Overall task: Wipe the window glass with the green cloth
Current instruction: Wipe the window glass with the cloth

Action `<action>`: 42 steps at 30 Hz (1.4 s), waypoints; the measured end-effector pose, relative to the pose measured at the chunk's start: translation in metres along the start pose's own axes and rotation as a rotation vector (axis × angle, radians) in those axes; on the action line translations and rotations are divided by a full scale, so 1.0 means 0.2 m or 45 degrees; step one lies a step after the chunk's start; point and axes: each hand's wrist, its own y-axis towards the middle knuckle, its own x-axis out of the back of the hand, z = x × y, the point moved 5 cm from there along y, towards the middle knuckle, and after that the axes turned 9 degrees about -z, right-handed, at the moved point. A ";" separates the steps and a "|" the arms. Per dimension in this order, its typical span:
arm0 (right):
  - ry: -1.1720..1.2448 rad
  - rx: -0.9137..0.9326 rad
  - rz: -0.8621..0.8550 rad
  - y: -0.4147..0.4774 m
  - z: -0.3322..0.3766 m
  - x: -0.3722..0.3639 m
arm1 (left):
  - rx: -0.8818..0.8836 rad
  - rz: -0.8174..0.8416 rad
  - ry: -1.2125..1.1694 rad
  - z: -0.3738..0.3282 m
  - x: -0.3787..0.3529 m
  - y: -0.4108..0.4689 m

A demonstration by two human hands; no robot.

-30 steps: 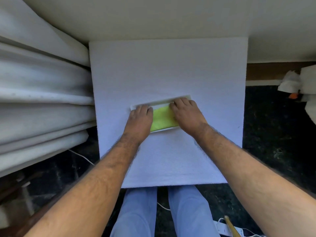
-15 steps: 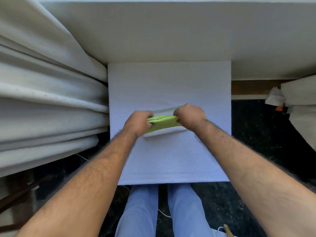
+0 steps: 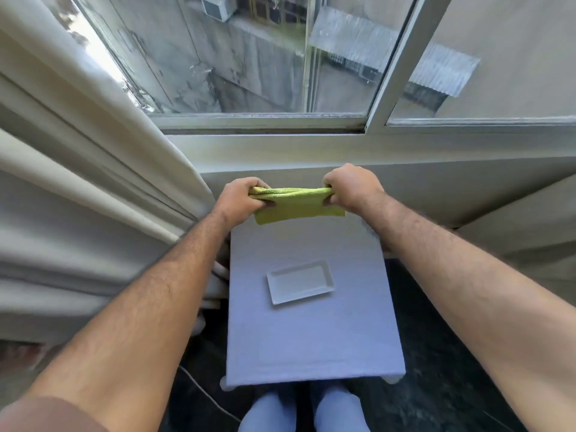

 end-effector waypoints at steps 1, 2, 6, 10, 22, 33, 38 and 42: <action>0.004 0.008 -0.065 -0.01 0.01 0.15 | -0.020 -0.040 -0.070 -0.10 0.10 0.01; 0.007 0.015 -0.121 -0.03 0.02 0.28 | -0.048 -0.076 -0.123 -0.20 0.19 0.01; 0.009 0.071 -0.336 -0.09 0.06 0.81 | -0.192 -0.176 -0.270 -0.62 0.53 -0.01; -0.009 0.106 -0.525 -0.16 0.09 1.27 | -0.311 -0.296 -0.347 -0.94 0.85 -0.01; -0.016 0.142 -1.032 -0.38 0.13 2.31 | -0.539 -0.529 -0.627 -1.81 1.56 -0.19; -0.070 0.718 -1.174 -0.36 0.22 2.78 | -0.999 -1.230 -0.212 -2.50 2.10 -0.29; -0.201 0.616 -1.674 -0.25 -0.05 2.98 | -1.155 -1.486 0.280 -2.69 2.25 -0.24; -0.137 0.200 -1.964 -0.14 -0.33 3.15 | -0.993 -1.592 0.445 -2.73 2.33 -0.10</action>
